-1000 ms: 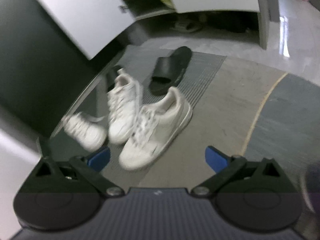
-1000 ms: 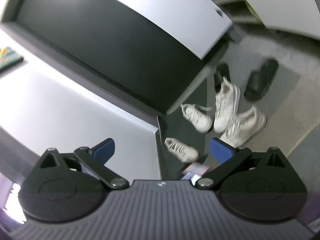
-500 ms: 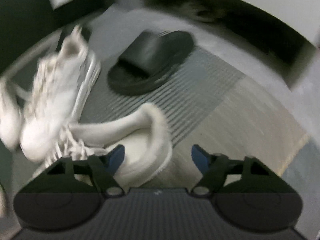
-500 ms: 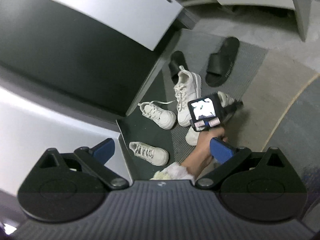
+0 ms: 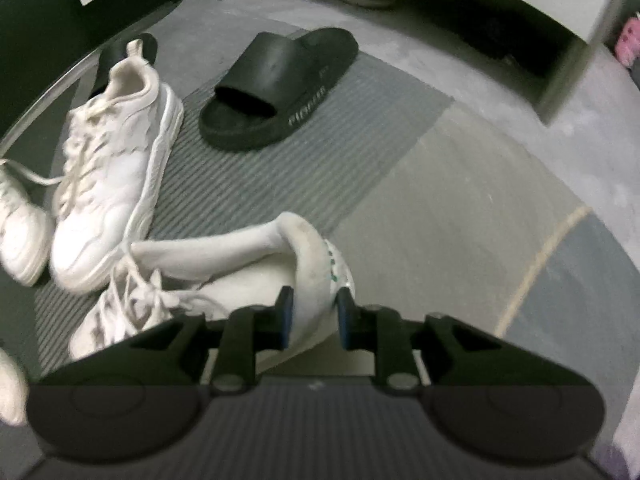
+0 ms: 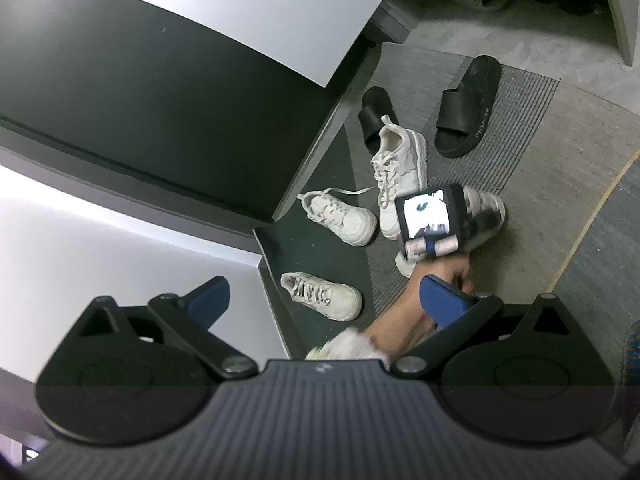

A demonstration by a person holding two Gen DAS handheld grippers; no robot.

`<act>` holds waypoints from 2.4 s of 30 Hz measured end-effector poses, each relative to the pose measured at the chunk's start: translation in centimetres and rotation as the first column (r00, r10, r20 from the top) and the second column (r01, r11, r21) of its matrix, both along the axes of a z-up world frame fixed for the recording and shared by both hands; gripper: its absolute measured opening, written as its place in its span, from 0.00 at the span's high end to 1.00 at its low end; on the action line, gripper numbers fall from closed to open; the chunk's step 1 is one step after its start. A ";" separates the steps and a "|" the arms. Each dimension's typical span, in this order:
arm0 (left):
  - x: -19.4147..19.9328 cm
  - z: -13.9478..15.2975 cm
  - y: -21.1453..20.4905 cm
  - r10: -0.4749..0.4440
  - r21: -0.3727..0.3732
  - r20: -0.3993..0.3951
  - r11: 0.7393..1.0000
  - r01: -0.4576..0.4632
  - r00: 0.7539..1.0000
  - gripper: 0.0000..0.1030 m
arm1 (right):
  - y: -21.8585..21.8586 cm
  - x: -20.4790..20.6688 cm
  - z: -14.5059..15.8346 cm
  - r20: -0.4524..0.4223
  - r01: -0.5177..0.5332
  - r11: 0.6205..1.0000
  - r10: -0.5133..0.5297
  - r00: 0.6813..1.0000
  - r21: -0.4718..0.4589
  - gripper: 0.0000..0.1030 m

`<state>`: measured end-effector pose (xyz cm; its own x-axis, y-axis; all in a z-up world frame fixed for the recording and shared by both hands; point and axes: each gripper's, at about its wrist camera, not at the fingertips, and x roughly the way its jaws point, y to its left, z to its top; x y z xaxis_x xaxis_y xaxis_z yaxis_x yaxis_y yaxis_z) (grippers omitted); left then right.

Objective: Organize scattered shoes
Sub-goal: 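Grasp a white sneaker by its heel with the left gripper, then carry the white sneaker with the left gripper and set it beside the clogs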

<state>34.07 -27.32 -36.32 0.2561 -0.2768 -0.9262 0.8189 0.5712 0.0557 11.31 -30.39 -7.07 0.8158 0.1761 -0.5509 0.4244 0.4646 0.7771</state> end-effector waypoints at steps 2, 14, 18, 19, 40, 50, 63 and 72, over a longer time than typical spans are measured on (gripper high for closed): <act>-2.2 0.9 2.3 -0.032 0.036 0.012 0.999 0.032 0.999 0.76 | 0.3 -0.6 0.4 0.007 -0.003 1.000 0.003 1.000 -0.015 0.00; -13.0 3.2 12.5 -0.144 0.121 -0.019 0.982 0.145 0.989 0.74 | 4.3 -2.1 1.9 0.053 -0.096 0.995 0.098 0.994 -0.038 0.00; -17.0 0.8 14.4 -0.197 0.156 -0.026 0.968 0.199 0.980 0.72 | 5.0 -1.8 1.6 0.019 -0.121 0.991 0.122 0.992 -0.049 0.00; -17.5 0.3 14.6 -0.211 0.160 -0.022 0.964 0.211 0.977 0.71 | 5.1 -1.7 1.6 0.015 -0.123 0.991 0.124 0.992 -0.055 0.00; -13.4 13.7 19.7 0.282 0.017 0.129 0.958 -0.286 0.951 0.19 | 1.8 -1.9 1.5 -0.003 -0.163 0.982 0.164 0.987 -0.091 0.00; -8.9 31.7 24.8 0.643 -0.205 0.309 0.765 -0.611 0.701 0.08 | 3.5 -0.7 2.3 -0.056 -0.341 0.896 0.340 0.939 -0.286 0.00; -15.7 41.7 30.2 0.787 -0.367 0.160 0.607 -0.705 0.595 0.04 | 11.2 1.4 -1.2 -0.322 -0.719 0.484 0.667 0.672 -0.499 0.00; -20.9 42.5 35.1 0.851 -0.447 0.051 0.488 -0.750 0.523 0.02 | 19.7 6.0 -13.0 -0.601 -0.800 -0.030 0.676 0.425 -0.600 0.00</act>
<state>13.16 7.74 6.21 0.7166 -0.0982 -0.6906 -0.0226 0.9863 -0.1636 17.32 -10.71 -20.09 0.4394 0.1410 -0.8871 -0.5203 0.8450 -0.1235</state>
